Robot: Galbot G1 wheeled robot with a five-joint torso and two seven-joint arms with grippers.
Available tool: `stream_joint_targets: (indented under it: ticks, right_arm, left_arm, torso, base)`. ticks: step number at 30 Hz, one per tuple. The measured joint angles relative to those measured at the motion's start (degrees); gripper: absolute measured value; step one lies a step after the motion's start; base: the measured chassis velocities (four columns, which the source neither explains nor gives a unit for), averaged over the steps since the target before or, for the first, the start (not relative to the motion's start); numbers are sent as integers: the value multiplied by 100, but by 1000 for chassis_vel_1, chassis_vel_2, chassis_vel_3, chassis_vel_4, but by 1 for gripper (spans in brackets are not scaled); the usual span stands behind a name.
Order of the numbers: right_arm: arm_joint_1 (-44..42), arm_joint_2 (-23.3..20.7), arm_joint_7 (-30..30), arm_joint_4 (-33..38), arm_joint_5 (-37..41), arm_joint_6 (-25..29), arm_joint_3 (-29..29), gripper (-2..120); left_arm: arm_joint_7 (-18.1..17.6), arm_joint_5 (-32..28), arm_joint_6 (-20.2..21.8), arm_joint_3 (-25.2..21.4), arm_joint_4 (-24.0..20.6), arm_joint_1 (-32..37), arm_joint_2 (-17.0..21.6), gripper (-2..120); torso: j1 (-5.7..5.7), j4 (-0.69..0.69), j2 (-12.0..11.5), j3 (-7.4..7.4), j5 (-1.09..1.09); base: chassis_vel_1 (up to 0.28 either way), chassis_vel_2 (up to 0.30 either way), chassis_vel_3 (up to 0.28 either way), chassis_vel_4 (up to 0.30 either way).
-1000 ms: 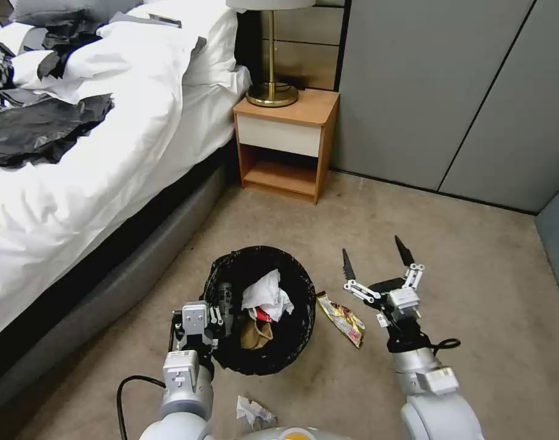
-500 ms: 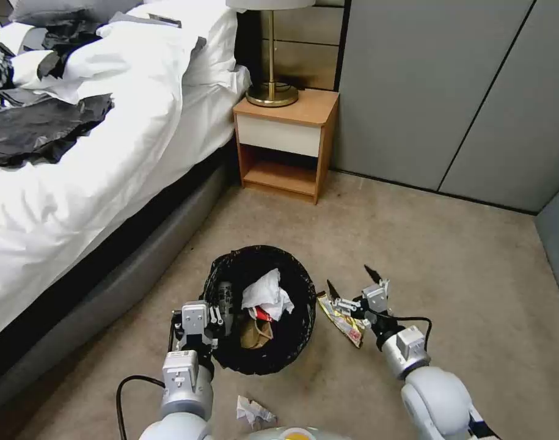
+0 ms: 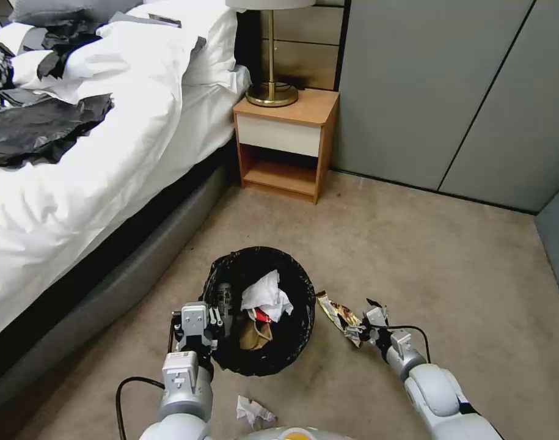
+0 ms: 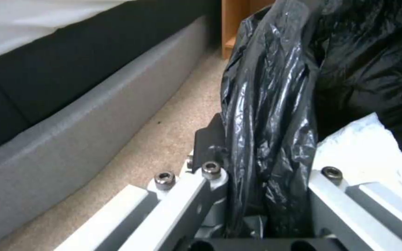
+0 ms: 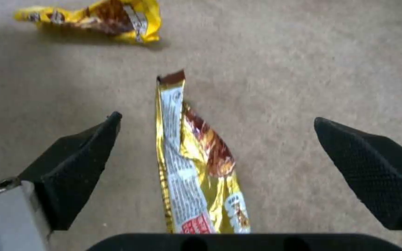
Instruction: Pick up the trash bin, then pick up the garbage from the floor and place it into the trash bin.
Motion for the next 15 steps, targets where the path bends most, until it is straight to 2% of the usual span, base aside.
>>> stream_joint_targets:
  ticks: [15]
  right_arm:
    - [293, 184, -26, -853, -182, 215, 16, 100]
  left_arm:
    - [-6, 41, -24, 27, -20, 63, -9, 1]
  torso:
    - [0, 0, 0, 0, 0]
  base:
    - [0, 0, 0, 0]
